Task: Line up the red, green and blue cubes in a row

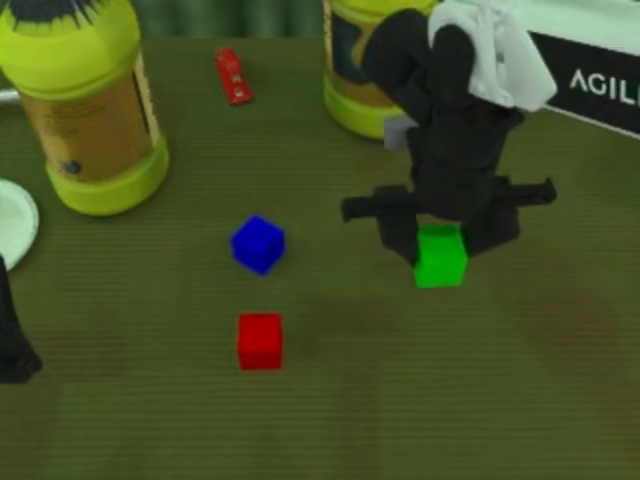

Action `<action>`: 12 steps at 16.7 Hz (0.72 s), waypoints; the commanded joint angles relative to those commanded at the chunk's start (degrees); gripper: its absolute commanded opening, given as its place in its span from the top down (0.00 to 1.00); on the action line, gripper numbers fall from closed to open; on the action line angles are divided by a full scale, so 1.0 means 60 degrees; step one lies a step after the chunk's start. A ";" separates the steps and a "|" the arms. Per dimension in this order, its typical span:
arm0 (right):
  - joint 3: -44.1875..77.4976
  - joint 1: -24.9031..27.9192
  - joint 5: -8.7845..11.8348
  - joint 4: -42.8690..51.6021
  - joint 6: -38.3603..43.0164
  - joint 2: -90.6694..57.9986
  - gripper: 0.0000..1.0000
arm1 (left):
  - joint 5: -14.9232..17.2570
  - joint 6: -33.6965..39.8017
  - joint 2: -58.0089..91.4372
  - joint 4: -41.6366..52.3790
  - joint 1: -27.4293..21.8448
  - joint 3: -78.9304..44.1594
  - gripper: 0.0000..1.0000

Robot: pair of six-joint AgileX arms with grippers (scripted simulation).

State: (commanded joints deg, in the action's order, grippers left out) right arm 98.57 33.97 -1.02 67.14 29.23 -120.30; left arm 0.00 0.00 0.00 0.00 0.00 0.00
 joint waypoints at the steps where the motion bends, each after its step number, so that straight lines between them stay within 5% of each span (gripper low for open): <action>1: 0.0265 0.0412 -0.0023 0.0128 0.0670 -0.0127 1.00 | 0.0000 0.0000 0.0000 0.0000 0.0000 0.0000 0.00; 6: 0.1066 0.1751 -0.0095 0.0514 0.2529 -0.0474 1.00 | 0.0000 0.0000 0.0000 0.0000 0.0000 0.0000 0.00; 12: 0.1050 0.1779 -0.0079 0.0474 0.2607 -0.0446 1.00 | 0.0000 0.0000 0.0000 0.0000 0.0000 0.0000 0.00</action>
State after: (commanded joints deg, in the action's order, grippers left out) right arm 104.87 44.64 -1.49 69.99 44.87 -122.97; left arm 0.00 0.00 0.00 0.00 0.00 0.00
